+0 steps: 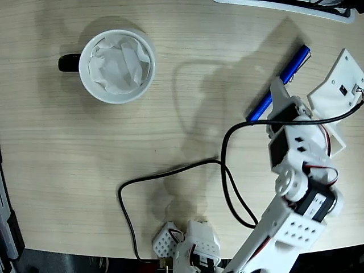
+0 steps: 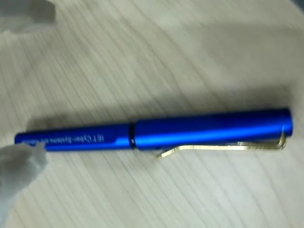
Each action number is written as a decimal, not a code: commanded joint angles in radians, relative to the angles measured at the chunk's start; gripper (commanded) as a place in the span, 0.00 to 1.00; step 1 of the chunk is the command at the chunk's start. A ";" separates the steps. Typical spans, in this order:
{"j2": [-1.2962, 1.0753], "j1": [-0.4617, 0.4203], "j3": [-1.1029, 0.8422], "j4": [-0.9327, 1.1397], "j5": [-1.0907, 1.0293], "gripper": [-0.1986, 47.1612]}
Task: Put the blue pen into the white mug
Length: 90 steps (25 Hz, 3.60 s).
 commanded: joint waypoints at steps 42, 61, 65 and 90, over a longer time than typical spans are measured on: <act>-0.296 0.069 -0.038 -0.285 -0.232 0.26; -0.034 -0.011 0.087 -0.353 -0.222 0.01; 0.245 -0.071 0.318 -0.569 -0.219 0.01; 0.669 -0.595 1.187 -2.100 -0.229 0.01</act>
